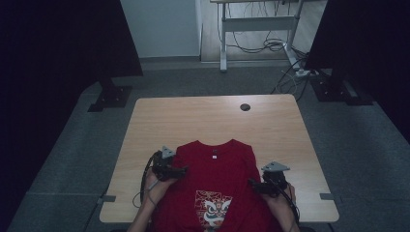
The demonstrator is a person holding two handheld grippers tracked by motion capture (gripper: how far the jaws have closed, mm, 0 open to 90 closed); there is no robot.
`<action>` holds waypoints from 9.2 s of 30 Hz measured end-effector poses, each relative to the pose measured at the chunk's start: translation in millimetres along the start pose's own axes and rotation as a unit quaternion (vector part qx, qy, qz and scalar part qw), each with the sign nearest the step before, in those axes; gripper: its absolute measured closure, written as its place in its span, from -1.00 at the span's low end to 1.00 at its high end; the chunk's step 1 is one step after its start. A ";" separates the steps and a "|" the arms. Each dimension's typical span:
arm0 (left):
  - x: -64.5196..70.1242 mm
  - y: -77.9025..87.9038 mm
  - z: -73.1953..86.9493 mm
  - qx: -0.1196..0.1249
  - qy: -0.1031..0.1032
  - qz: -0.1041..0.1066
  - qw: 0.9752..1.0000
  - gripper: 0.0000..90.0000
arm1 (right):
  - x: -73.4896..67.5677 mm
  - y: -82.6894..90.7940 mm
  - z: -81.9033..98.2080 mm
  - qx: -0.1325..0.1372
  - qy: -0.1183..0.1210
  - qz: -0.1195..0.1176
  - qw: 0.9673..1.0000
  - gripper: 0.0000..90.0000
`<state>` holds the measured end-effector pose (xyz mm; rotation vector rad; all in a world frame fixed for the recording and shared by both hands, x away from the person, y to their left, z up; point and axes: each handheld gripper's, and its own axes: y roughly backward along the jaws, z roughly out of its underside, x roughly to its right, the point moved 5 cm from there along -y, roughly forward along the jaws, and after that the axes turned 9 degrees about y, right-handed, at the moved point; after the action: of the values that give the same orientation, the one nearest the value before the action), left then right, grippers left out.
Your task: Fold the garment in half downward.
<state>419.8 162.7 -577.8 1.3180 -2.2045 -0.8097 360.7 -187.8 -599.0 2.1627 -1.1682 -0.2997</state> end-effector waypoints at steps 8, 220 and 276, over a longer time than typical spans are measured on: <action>-1.6 -18.1 -3.4 -0.006 0.006 -0.026 1.000 -0.82 | 0.0 0.0 0.0 0.000 0.000 0.000 1.000 -0.61; -32.5 74.7 65.6 0.024 -0.017 0.059 0.998 0.73 | 29.9 65.7 24.5 -0.007 -0.061 -0.092 0.994 0.90; -42.6 52.4 49.8 0.024 -0.048 0.021 0.998 0.77 | 36.2 45.4 29.0 -0.025 -0.060 -0.071 0.995 0.91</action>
<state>374.1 233.0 -581.7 1.2751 -2.3322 -0.8241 337.6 -247.5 -588.3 2.2129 -1.0600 -0.5222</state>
